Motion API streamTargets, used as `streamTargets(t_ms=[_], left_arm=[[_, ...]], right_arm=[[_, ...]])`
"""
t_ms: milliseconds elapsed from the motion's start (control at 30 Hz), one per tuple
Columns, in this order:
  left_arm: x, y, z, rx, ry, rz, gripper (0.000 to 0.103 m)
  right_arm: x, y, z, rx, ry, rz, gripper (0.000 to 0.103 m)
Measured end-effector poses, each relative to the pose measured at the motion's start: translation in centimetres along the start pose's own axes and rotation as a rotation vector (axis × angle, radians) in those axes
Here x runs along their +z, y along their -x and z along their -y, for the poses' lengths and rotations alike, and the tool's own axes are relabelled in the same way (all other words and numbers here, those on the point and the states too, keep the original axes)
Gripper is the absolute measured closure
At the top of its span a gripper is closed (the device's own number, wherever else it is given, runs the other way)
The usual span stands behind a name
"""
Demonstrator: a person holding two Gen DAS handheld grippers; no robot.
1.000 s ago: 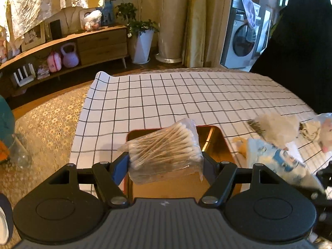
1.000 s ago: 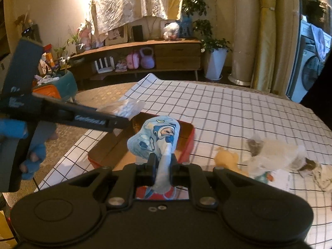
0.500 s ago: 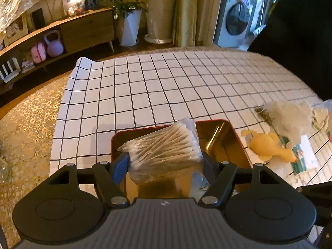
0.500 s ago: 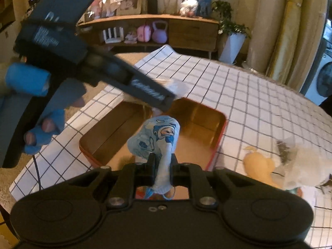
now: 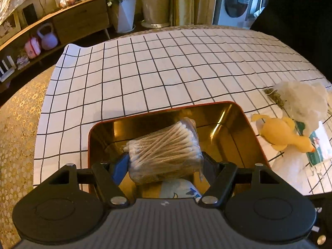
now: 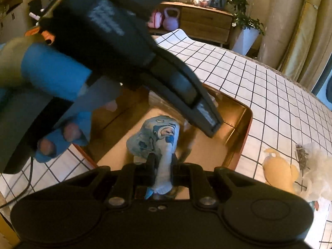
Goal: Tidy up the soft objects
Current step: 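Lower both held items into the tin box and open both grippers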
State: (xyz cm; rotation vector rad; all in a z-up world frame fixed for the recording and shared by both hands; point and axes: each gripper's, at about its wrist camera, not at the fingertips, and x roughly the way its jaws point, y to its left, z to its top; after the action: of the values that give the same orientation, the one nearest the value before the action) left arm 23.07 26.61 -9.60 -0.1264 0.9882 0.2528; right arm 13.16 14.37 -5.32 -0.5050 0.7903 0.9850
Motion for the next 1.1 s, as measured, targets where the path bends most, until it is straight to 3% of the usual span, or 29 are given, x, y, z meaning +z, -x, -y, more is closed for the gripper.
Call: streamTargets(t_ms=[467,733,867,1000,1100], left_arm=[[-0.3,-1.4,-0.5,-0.007,0.034,-0.034,0.03],[-0.2,-0.7,-0.7,-0.02,0.059,-0.002,0.027],[-0.2,0.1,-0.7,-0.035,0.071,0.018,0.022],[-0.3,0.8,-0.6,-0.033,0.074,0.029,0.021],[-0.5,1.5,-0.4,-0.017,0.067,0.04,0.021]], right_arm=[[-0.1,-1.1,0.7,-0.017,-0.041,-0.018,0.08],[-0.3,-0.6,1.4,0.004,-0.067,0.009,0.055],[-0.5,0.1,1.3,0.007,-0.065,0.021,0.053],[-0.7,1.0,1.2,0.006,-0.068,0.043,0.039],[-0.8,1.7,1.3,0.003,-0.074,0.055,0.037]])
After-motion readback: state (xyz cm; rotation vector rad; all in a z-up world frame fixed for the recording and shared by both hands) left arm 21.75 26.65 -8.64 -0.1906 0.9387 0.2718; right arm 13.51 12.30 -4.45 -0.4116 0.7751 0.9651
